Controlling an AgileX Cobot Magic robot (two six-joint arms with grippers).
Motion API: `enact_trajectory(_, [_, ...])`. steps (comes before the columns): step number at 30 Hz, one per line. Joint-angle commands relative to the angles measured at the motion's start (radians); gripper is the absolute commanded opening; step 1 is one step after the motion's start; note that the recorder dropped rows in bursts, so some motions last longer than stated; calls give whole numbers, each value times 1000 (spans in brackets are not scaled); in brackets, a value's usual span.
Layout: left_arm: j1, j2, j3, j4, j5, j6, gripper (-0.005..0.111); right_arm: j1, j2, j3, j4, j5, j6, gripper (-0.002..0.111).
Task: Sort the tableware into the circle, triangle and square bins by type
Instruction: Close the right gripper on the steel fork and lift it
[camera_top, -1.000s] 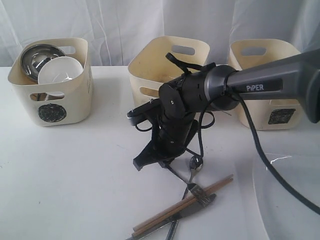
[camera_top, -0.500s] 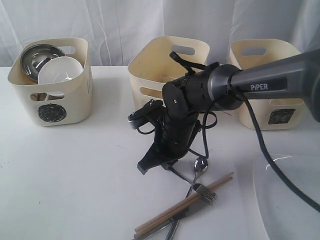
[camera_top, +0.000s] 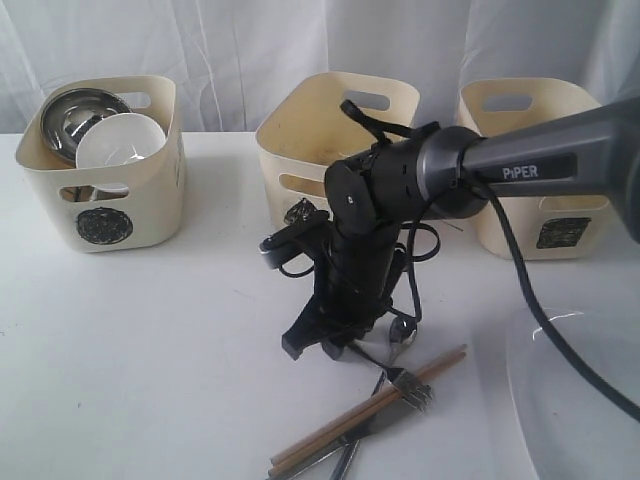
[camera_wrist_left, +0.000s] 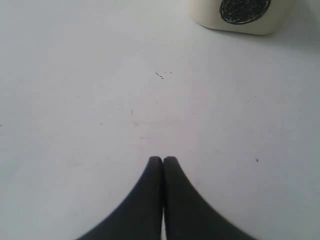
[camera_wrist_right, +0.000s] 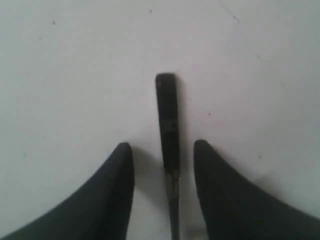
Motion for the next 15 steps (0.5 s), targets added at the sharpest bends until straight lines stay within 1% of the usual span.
enact_trajectory(1, [-8,-3,10,4,37,0,0,-6,3,2,6,141,-8,40])
enact_trajectory(7, [-8,-3,10,4,37,0,0,-6,-83,7,-6,267,54,40])
enact_trajectory(15, [-8,-3,10,4,37,2,0,-6,-88,45,-46,187,102,40])
